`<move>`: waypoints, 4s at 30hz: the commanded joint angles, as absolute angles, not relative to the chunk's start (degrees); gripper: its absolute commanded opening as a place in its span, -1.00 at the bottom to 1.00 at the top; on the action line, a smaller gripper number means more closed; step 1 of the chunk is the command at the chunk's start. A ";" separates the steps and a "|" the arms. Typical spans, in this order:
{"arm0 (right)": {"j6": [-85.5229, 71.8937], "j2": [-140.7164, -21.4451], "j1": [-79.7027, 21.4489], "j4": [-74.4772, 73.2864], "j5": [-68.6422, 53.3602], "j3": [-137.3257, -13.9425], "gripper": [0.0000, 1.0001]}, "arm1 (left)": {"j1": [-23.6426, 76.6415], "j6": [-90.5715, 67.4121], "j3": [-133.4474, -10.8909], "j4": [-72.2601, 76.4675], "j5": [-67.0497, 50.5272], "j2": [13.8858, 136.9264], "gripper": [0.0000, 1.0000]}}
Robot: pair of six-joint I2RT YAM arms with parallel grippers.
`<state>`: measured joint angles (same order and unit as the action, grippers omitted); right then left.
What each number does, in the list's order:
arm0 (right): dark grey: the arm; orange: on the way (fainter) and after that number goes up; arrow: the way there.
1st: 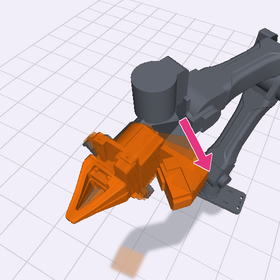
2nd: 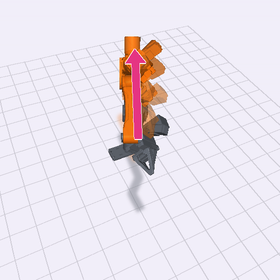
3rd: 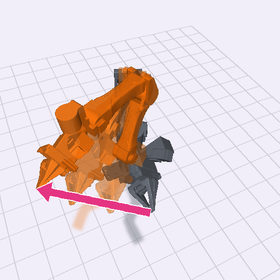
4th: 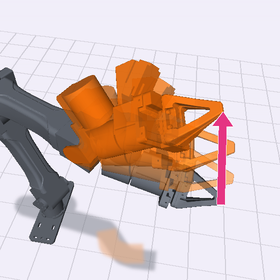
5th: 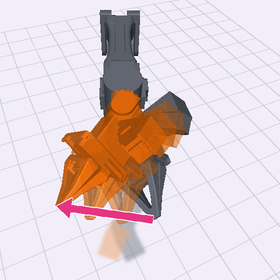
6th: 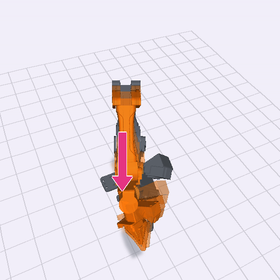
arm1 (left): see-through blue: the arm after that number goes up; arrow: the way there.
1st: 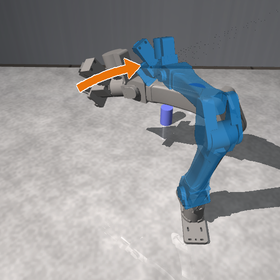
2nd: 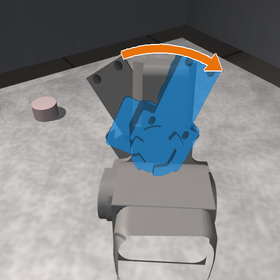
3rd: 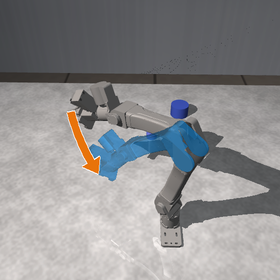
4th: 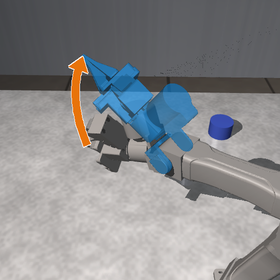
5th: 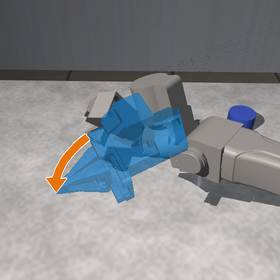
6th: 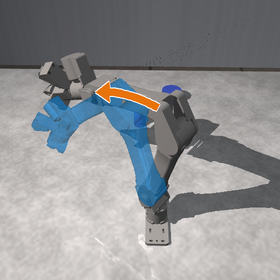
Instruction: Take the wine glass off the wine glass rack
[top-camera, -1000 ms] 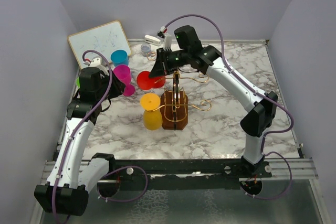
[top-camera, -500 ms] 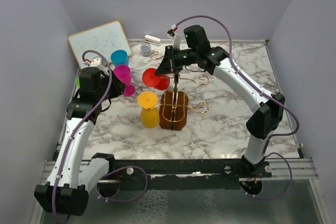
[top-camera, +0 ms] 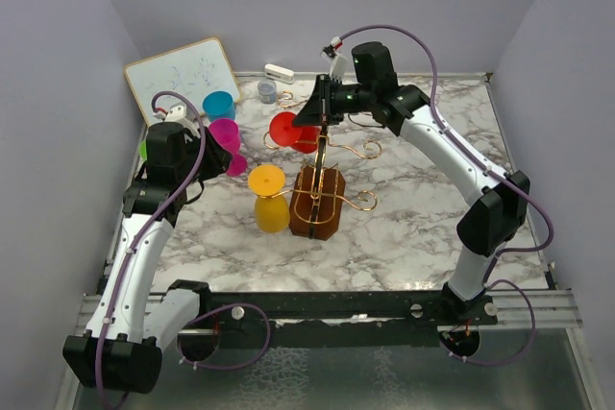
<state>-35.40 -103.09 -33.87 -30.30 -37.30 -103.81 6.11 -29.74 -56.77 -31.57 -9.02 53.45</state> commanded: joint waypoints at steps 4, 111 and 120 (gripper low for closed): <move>-36.47 -102.93 -33.37 -26.39 -35.43 -104.19 -0.97 | 5.90 -29.98 -56.94 -30.83 -10.46 53.41 -0.24; 123.21 -63.50 -63.27 11.51 1.18 -48.65 -0.98 | 7.47 -48.69 -87.40 -37.57 -37.31 51.00 0.53; 125.37 -63.51 -64.01 10.65 2.37 -49.18 -0.98 | 7.56 -44.40 -87.61 -44.71 -34.57 50.99 0.50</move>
<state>117.69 -63.77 -63.29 10.55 0.43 -46.98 7.27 -47.29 -86.56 -40.91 -35.48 51.40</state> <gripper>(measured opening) 0.020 0.756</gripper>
